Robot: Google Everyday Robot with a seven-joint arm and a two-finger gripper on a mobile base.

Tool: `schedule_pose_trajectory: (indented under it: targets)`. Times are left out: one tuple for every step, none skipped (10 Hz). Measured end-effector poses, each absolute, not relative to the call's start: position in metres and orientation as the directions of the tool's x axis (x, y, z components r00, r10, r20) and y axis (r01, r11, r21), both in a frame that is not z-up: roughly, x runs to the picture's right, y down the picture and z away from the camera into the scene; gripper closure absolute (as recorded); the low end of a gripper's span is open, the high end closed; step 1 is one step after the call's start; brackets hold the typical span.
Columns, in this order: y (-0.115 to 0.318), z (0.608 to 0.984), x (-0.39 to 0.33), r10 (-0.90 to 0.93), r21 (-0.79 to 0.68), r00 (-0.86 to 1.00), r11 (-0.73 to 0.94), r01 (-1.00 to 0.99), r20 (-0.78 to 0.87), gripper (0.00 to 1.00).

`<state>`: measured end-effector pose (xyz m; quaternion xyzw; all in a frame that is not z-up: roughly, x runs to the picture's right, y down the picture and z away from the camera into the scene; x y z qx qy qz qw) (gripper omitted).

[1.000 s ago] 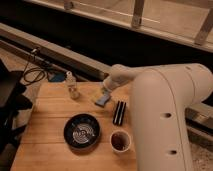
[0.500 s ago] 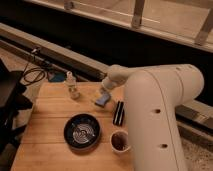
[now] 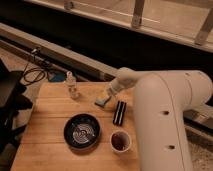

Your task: Place the white sponge in the ceramic bowl

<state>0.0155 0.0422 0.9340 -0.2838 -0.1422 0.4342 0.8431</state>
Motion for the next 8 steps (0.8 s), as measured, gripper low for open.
schedule_pose_trajectory:
  targets:
    - [0.044, 0.94, 0.017, 0.832, -0.615, 0.556, 0.44, -0.654, 0.004, 0.2]
    - [0.044, 0.944, 0.017, 0.839, -0.621, 0.544, 0.432, -0.654, 0.012, 0.2]
    - [0.047, 0.947, 0.017, 0.844, -0.632, 0.536, 0.423, -0.649, 0.014, 0.2]
    - [0.048, 0.953, 0.013, 0.846, -0.643, 0.533, 0.42, -0.64, 0.022, 0.2]
    - [0.05, 0.955, 0.006, 0.844, -0.657, 0.536, 0.419, -0.628, 0.025, 0.2]
    - [0.052, 0.958, 0.001, 0.841, -0.664, 0.54, 0.42, -0.618, 0.029, 0.2]
    - [0.055, 0.964, -0.004, 0.84, -0.683, 0.541, 0.412, -0.604, 0.029, 0.2]
    - [0.056, 0.968, -0.006, 0.846, -0.695, 0.532, 0.399, -0.598, 0.028, 0.2]
